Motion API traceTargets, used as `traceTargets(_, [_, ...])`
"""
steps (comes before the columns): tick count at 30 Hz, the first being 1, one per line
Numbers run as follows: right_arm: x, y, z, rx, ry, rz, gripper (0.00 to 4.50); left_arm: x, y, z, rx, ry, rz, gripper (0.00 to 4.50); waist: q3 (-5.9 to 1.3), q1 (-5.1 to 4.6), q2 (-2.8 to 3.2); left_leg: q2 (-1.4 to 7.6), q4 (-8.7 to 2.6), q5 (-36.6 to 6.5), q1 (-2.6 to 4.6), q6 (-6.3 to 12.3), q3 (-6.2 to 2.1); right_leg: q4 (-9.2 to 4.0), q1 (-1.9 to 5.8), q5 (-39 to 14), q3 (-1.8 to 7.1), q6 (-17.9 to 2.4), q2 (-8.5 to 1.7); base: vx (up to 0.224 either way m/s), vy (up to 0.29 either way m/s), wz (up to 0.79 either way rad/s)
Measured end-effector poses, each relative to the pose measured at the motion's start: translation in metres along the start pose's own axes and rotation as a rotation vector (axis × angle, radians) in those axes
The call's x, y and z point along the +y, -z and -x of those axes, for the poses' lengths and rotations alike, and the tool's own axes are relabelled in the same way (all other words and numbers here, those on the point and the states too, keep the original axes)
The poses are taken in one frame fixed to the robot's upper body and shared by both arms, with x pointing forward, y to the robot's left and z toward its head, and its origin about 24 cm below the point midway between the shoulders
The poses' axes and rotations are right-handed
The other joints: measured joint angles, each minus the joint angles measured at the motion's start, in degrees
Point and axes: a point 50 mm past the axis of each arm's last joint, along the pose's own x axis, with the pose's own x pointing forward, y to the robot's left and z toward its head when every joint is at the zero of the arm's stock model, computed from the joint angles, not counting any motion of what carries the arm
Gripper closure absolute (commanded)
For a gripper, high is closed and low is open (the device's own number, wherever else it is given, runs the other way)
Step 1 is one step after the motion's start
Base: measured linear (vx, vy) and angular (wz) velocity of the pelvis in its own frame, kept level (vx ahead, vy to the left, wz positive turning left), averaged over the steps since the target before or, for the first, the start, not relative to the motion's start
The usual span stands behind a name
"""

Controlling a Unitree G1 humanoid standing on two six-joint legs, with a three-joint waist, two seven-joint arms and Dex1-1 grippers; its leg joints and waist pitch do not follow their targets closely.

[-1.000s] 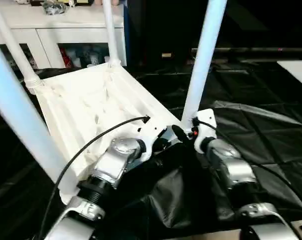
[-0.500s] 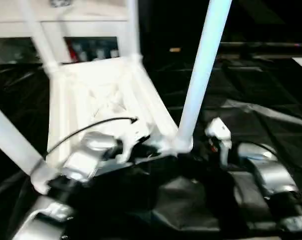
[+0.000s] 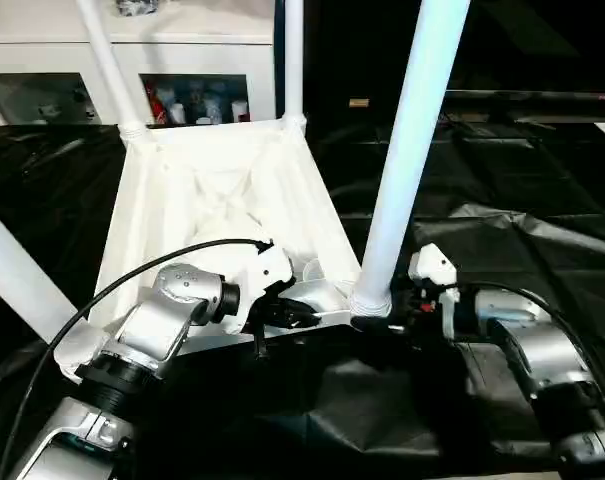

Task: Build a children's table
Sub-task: Rotate leg to tighten

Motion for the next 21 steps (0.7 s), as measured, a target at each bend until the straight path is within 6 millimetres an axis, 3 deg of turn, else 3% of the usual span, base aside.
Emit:
traceTargets(12, [0.004, -0.003, -0.009, -0.047, -0.021, 0.008, 0.18, 0.002, 0.004, -0.005, 0.022, -0.043, -0.030, 4.50, 0.18, -0.33, -0.28, 0.07, 0.11, 0.0, 0.00, 0.04, 0.02, 0.12, -0.01, 0.0, -0.03, 0.0, 0.01, 0.000, 0.000, 0.00])
traceTargets(13, [0.004, -0.004, -0.009, -0.049, -0.022, 0.011, 0.43, 0.002, 0.005, -0.005, 0.024, -0.043, -0.034, 4.50, 0.18, -0.30, -0.28, 0.07, 0.12, 0.0, 0.00, 0.04, 0.03, 0.12, 0.01, 0.0, -0.03, 0.0, 0.01, 0.000, 0.000, 0.00])
traceTargets(21, [0.003, -0.004, -0.010, -0.049, -0.016, 0.007, 0.91, 0.001, 0.005, -0.007, 0.031, -0.038, -0.038, 4.50, 0.20, -0.22, -0.34, 0.09, 0.24, 0.0, -0.01, 0.05, 0.03, 0.16, 0.04, 0.0, -0.03, 0.0, 0.00, 0.000, 0.000, 0.00])
